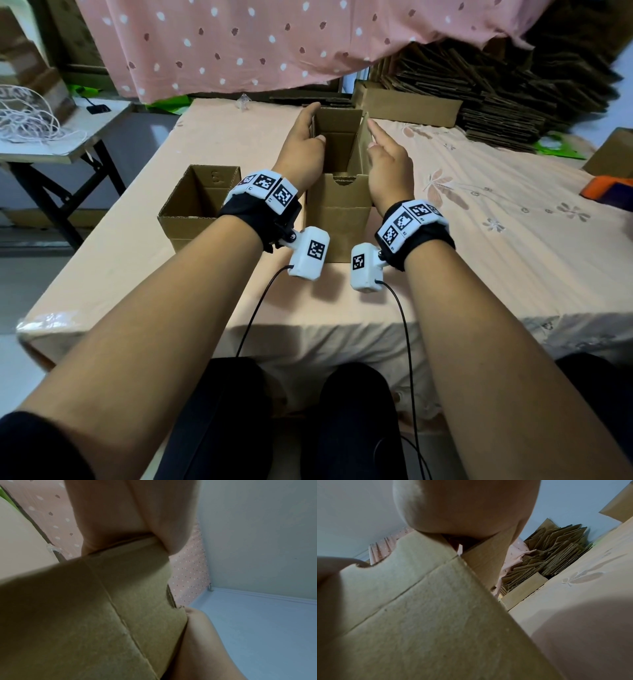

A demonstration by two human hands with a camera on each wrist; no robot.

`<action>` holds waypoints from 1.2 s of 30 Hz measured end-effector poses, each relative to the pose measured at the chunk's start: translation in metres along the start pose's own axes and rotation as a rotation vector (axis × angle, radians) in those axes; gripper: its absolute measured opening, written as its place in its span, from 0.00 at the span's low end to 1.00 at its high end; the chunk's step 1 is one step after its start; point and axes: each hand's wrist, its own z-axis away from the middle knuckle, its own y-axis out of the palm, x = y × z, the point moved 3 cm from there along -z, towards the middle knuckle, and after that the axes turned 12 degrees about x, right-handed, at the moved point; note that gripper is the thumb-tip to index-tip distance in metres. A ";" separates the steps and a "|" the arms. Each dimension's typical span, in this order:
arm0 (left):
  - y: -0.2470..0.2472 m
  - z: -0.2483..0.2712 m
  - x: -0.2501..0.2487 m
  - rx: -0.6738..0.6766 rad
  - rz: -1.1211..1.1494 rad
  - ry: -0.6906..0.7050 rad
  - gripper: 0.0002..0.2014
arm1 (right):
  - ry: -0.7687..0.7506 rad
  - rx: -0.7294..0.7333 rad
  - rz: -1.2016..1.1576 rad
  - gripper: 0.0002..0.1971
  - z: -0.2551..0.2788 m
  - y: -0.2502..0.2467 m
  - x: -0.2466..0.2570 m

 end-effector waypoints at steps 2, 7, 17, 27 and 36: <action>-0.001 0.000 0.000 -0.007 -0.008 -0.004 0.29 | 0.001 -0.001 -0.009 0.25 0.000 0.000 0.000; -0.001 -0.001 0.000 -0.020 -0.002 -0.009 0.29 | 0.006 0.001 -0.004 0.26 0.000 0.001 0.000; 0.001 0.004 -0.002 -0.031 0.023 -0.004 0.28 | 0.007 0.001 -0.040 0.25 0.000 0.000 -0.001; 0.002 0.006 -0.005 -0.042 0.013 0.014 0.27 | 0.021 0.017 -0.043 0.27 0.001 0.001 0.000; 0.002 0.007 -0.005 -0.054 -0.006 -0.001 0.27 | 0.019 0.015 -0.045 0.28 0.003 0.002 0.002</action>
